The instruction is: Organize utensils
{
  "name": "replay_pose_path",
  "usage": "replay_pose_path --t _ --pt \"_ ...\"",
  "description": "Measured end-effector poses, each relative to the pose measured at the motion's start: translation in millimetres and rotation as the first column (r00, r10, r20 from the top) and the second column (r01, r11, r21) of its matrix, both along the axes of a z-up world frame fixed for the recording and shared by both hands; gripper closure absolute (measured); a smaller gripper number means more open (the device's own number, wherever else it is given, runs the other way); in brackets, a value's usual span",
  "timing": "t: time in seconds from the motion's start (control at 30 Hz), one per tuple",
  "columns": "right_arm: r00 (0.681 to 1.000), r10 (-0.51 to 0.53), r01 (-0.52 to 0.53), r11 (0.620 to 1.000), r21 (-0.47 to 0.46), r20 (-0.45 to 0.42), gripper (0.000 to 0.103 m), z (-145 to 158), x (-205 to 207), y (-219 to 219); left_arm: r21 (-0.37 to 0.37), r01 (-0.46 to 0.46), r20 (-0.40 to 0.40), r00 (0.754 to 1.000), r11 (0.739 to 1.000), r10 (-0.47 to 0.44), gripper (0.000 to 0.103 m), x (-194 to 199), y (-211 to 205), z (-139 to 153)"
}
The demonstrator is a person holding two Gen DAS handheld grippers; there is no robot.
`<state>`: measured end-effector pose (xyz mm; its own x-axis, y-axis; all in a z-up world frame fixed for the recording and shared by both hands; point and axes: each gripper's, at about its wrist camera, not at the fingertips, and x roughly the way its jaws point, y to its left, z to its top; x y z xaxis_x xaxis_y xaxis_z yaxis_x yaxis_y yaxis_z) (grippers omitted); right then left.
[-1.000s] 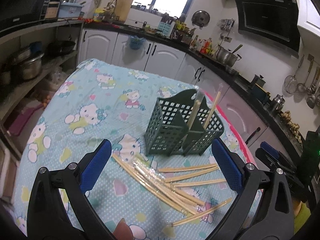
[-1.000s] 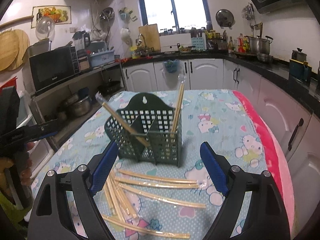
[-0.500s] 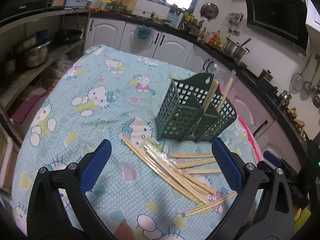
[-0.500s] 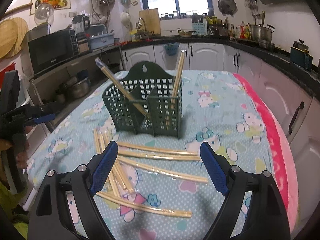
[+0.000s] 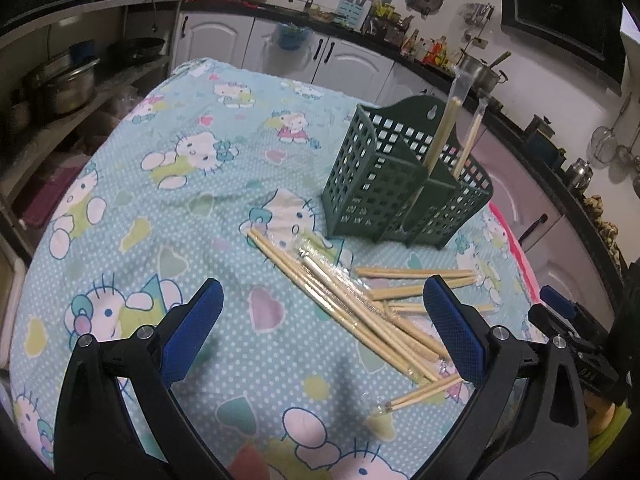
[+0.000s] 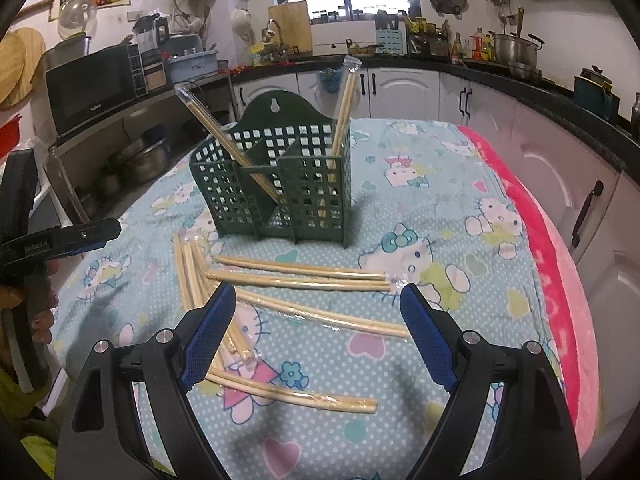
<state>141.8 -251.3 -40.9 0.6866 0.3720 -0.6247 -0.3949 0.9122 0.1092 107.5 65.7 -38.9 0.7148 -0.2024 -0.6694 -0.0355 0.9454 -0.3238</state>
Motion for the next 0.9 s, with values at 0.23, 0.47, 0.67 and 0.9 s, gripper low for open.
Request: replay_pose_path --t 0.23,0.47,0.67,0.9 --pt "0.997 -0.059 0.057 0.998 -0.037 -0.047 0.022 -16.7 9.0 -10.7 -0.01 -0.011 -0.049 0.999 1.0 0.011 0.019 7.9 4.7 -20.3" --pt "0.985 -0.135 0.13 0.99 -0.055 -0.106 0.03 -37.9 25.6 -30.9 -0.057 -0.023 -0.105 0.994 0.998 0.017 0.045 22.8 14.8 -39.1" --pt "0.979 -0.145 0.139 0.989 -0.054 -0.143 0.034 -51.1 33.2 -37.3 -0.076 -0.035 -0.123 0.992 0.997 0.025 0.054 38.8 20.4 -43.4" --pt "0.96 -0.176 0.183 0.983 0.014 -0.217 0.052 -66.0 49.5 -51.7 -0.096 -0.072 -0.154 0.986 0.993 0.057 0.059 63.3 32.5 -50.8"
